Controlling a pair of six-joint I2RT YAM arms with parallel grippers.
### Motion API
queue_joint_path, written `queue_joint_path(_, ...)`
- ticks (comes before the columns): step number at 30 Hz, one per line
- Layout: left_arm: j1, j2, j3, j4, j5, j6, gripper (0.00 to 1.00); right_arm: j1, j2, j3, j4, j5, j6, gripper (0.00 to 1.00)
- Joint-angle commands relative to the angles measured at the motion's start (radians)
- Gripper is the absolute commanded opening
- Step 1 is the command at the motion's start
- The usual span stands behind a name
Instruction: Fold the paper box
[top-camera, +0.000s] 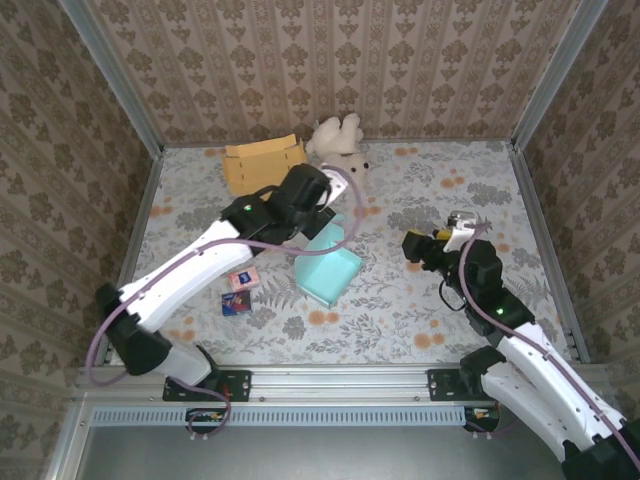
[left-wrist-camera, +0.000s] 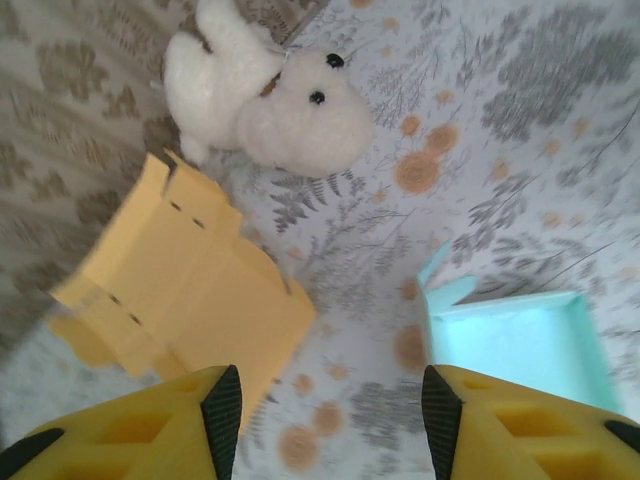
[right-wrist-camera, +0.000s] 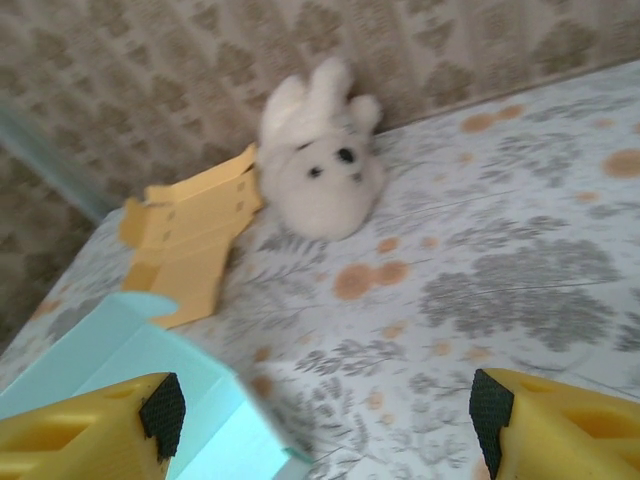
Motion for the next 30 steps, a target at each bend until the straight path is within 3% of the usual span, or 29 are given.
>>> queue_joint_path(1,0.014,-0.066,-0.086,-0.029,0.130,-0.308,0.53,-0.004,0.052,-0.014,0.074,-0.132,-0.031,0.78)
queue_joint_path(6,0.027,-0.006,-0.067,-0.108,0.068,-0.264,0.52,-0.004,0.093,-0.012,0.080,-0.135,-0.042,0.78)
queue_joint_path(16,0.050,0.082,-0.077,-0.127,0.186,-0.265,0.47,-0.004,0.106,-0.006,0.069,-0.126,-0.045,0.78)
queue_joint_path(22,0.012,0.177,-0.002,-0.192,0.134,-0.208,0.44,-0.004,0.115,0.003,0.055,-0.117,-0.043,0.78)
queue_joint_path(24,0.007,0.232,0.042,-0.238,0.097,-0.184,0.41,-0.004,0.113,0.002,0.055,-0.119,-0.042,0.78)
queue_joint_path(30,0.005,0.319,0.136,-0.282,0.071,-0.079,0.17,-0.004,0.117,-0.009,0.084,-0.129,-0.064,0.79)
